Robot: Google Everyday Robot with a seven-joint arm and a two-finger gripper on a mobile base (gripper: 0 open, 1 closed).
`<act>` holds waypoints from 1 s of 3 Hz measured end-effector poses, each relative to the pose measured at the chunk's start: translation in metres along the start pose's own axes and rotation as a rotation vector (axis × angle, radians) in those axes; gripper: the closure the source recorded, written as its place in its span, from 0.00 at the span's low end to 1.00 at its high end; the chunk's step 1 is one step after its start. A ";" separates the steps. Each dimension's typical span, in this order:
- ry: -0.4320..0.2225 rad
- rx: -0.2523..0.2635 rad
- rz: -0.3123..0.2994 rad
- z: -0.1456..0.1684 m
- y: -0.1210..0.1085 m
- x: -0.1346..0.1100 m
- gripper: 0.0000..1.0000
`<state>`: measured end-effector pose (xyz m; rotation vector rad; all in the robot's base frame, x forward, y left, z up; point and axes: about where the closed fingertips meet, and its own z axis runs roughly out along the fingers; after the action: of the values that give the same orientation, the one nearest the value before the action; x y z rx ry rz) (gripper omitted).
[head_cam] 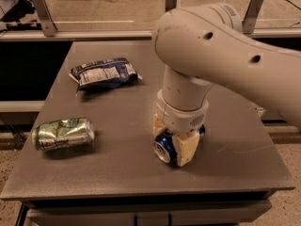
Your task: Place pepsi can upright
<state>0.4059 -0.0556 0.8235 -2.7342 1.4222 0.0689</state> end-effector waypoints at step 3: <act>-0.296 0.085 0.042 -0.054 -0.001 0.012 1.00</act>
Offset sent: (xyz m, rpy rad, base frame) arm 0.0143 -0.0136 0.0834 0.4480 0.1653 -0.0416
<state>0.4145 -0.0688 0.8764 -2.4982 1.3647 0.3881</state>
